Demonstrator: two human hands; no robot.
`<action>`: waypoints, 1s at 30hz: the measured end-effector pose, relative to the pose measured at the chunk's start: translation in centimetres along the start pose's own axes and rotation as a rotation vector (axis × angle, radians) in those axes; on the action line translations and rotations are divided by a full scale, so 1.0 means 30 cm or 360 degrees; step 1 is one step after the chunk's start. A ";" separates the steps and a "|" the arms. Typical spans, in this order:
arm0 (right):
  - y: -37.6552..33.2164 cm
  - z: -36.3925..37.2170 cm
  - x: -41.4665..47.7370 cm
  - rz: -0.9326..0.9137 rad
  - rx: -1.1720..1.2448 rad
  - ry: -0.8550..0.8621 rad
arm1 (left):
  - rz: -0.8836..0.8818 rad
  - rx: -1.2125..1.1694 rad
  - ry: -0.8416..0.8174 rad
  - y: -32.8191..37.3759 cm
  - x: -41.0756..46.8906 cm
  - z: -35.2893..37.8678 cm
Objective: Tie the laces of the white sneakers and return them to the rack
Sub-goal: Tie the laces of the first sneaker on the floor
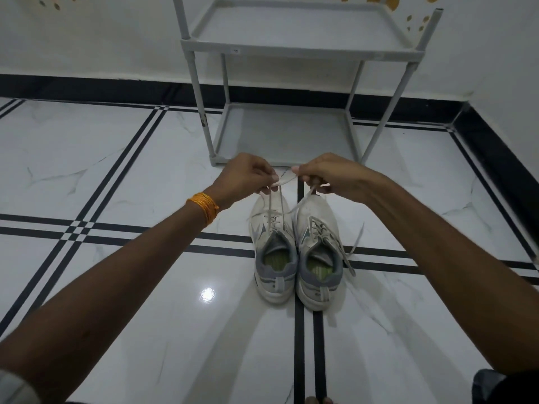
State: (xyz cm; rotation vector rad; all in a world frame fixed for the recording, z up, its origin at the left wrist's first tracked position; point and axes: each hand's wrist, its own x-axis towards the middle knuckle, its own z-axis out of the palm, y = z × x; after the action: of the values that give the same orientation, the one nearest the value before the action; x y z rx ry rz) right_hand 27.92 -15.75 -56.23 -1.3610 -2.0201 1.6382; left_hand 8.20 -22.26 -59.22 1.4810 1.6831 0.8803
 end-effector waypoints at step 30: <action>0.310 0.208 0.085 -0.0245 -0.1313 -0.0061 | 0.0008 0.0447 -0.0335 -0.328 -0.071 0.172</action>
State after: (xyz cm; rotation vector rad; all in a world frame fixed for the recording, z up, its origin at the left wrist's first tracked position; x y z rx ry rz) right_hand 27.24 -18.38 -67.40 -1.3117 -2.8914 0.7641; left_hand 7.85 -25.27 -70.13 1.6990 1.6942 0.4832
